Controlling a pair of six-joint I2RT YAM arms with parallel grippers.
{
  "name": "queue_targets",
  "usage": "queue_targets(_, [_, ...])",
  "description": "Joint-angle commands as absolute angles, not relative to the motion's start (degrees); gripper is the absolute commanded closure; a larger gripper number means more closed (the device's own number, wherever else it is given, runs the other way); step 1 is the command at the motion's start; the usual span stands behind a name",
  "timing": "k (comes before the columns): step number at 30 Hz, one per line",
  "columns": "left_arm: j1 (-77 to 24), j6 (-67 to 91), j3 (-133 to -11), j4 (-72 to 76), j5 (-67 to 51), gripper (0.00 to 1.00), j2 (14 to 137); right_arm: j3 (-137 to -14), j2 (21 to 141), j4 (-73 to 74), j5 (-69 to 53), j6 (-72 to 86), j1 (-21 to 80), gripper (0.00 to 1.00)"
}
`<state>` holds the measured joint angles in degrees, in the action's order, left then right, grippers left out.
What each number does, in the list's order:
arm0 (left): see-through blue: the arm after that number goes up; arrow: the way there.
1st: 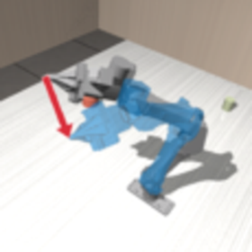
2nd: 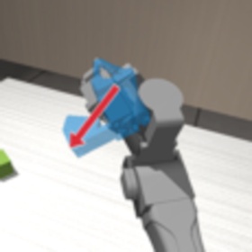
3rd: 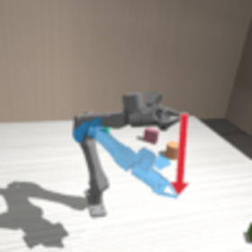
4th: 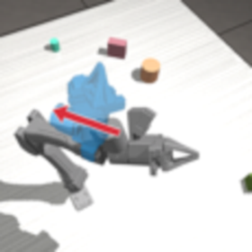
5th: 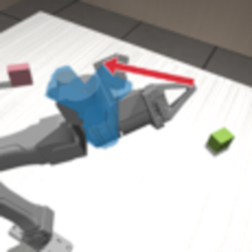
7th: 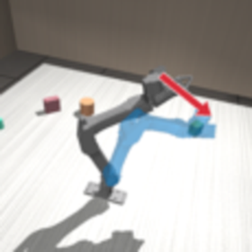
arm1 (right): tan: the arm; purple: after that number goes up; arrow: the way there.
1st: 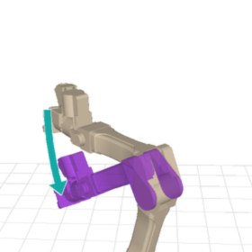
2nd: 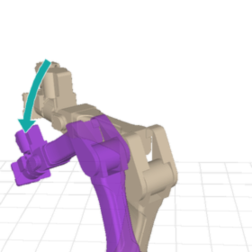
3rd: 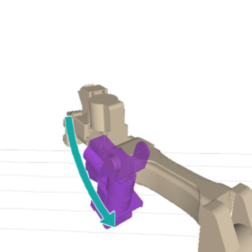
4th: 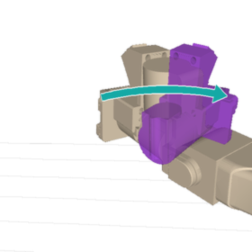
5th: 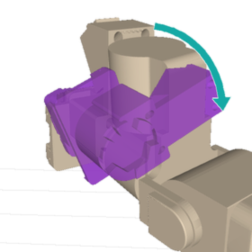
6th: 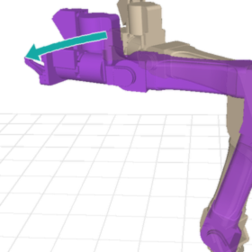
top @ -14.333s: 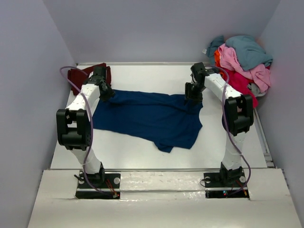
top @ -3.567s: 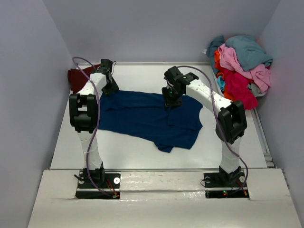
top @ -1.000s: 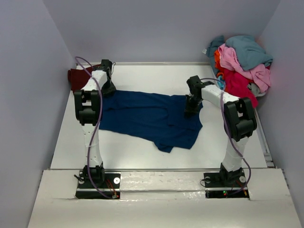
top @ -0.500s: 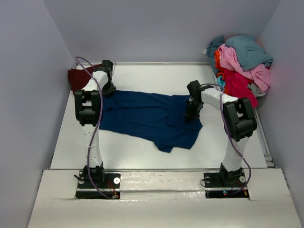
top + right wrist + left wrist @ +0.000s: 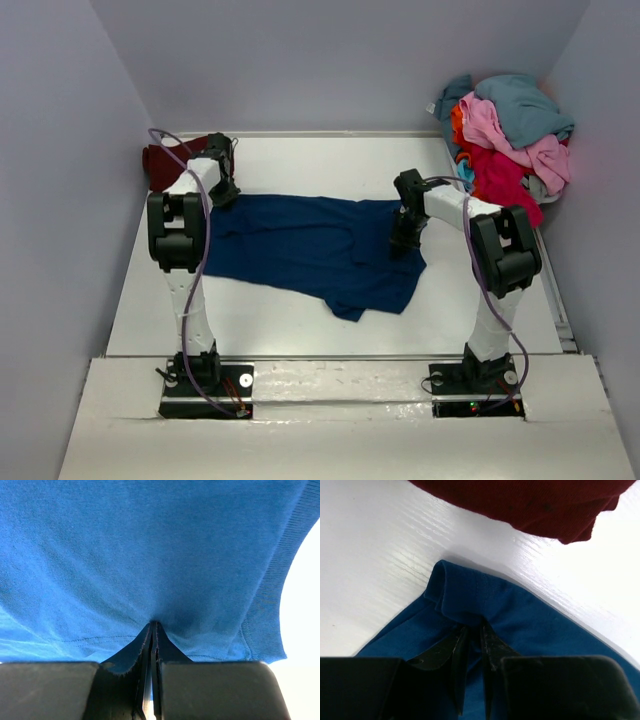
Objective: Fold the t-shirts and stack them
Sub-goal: Fold the flattened tshirt in 1/3 of the way
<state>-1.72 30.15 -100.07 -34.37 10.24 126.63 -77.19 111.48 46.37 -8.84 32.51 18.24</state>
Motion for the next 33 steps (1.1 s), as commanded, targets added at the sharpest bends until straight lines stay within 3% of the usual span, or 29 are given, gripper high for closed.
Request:
queue_targets(1, [-0.8,30.4,-96.3,-38.9,9.3,0.74,126.2,-78.4,108.3,47.5,-6.3,33.9,16.9,0.93])
queue_targets(13, [-0.8,30.6,-89.1,-36.6,9.7,0.74,121.0,-83.6,107.9,50.6,-4.7,32.6,10.6,0.93])
queue_targets(23, [-0.8,30.2,-91.1,-37.2,9.5,0.74,121.9,-85.7,108.5,51.2,-7.6,30.6,10.1,0.92])
queue_targets(29, [-0.8,30.2,-93.3,-37.8,9.6,0.74,122.5,-82.0,107.9,50.3,-13.5,28.7,10.9,0.76])
queue_targets(32, [-0.8,30.0,-94.8,-38.4,9.8,0.73,123.0,-79.8,106.9,50.5,-9.5,29.4,10.9,0.53])
queue_targets(33, [-0.8,30.0,-95.4,-38.6,9.8,0.73,123.2,-79.0,106.5,50.7,-8.5,29.9,10.9,0.50])
